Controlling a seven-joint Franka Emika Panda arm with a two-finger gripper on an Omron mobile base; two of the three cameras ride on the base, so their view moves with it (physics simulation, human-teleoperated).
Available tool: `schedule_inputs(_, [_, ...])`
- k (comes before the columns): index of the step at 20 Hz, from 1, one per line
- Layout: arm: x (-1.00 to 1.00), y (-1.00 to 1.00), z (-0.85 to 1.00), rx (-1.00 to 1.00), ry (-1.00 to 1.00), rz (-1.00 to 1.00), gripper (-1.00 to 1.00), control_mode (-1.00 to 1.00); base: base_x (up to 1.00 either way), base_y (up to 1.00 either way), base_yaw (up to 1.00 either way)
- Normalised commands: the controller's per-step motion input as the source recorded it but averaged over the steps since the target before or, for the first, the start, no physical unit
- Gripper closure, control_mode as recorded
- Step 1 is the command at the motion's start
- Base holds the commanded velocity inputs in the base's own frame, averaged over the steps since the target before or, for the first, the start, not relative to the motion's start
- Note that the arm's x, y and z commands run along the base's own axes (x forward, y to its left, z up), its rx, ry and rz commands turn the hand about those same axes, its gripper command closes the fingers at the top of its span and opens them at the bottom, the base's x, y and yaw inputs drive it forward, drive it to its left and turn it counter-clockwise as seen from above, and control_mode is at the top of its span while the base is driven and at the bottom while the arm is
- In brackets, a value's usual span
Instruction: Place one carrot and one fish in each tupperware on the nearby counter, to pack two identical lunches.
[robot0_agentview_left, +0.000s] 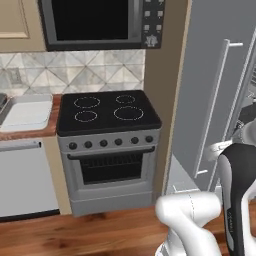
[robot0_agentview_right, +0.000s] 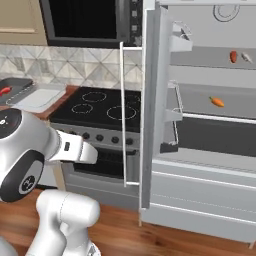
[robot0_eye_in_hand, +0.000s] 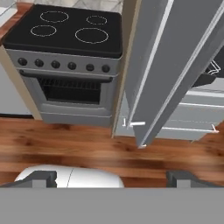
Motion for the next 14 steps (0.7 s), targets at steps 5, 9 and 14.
schedule_inputs(5, [0.00, 0.00, 0.00, 0.00, 0.00, 0.00, -1.00, 1.00, 0.00, -0.73, 0.00])
schedule_inputs(9, [0.00, 0.00, 0.00, 0.00, 0.00, 0.00, -1.00, 1.00, 0.00, -0.79, 0.00])
schedule_inputs(14, [0.00, 0.00, 0.00, 0.00, 0.00, 0.00, -1.00, 1.00, 0.00, -0.74, 0.00])
